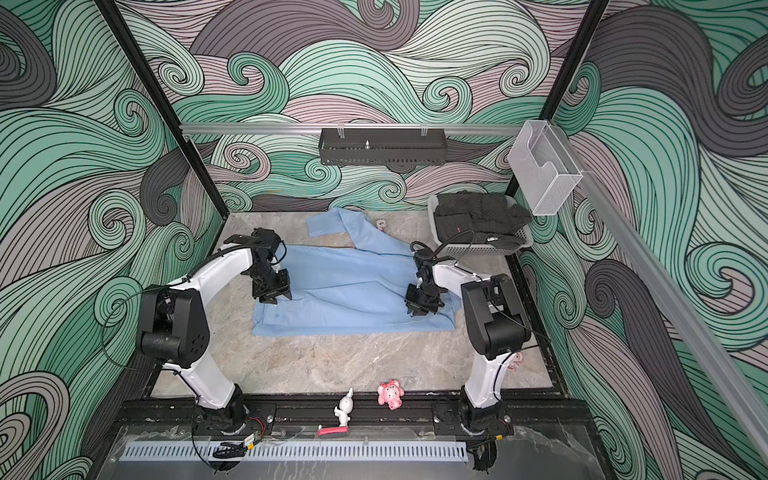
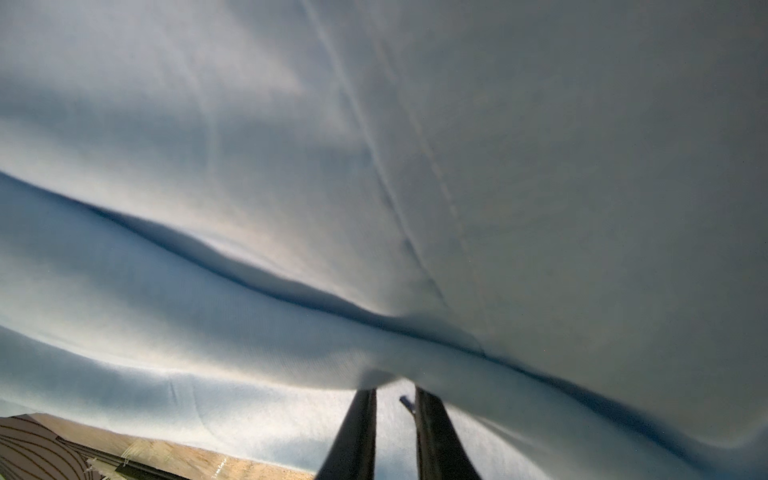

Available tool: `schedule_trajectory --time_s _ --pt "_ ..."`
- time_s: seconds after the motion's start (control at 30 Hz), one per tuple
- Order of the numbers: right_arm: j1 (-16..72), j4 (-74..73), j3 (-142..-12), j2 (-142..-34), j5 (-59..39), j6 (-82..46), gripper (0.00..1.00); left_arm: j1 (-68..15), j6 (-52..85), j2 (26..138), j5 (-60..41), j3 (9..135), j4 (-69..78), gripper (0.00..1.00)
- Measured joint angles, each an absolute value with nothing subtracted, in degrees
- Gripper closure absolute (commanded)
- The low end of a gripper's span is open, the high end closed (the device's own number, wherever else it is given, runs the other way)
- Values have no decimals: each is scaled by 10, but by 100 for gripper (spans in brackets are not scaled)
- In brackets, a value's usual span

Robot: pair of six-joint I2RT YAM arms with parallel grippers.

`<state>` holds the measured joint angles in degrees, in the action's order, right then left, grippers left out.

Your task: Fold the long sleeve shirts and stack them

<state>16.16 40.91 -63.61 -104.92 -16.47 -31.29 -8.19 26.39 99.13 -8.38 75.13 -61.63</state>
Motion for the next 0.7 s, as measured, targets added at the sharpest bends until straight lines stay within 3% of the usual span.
schedule_trajectory --time_s 0.43,0.7 --pt "161 410 -635 -1049 -165 -313 80 -12 284 990 -56 674 -586 46" --pt "161 410 -635 -1049 -165 -312 80 -7 262 1048 -74 699 -575 56"
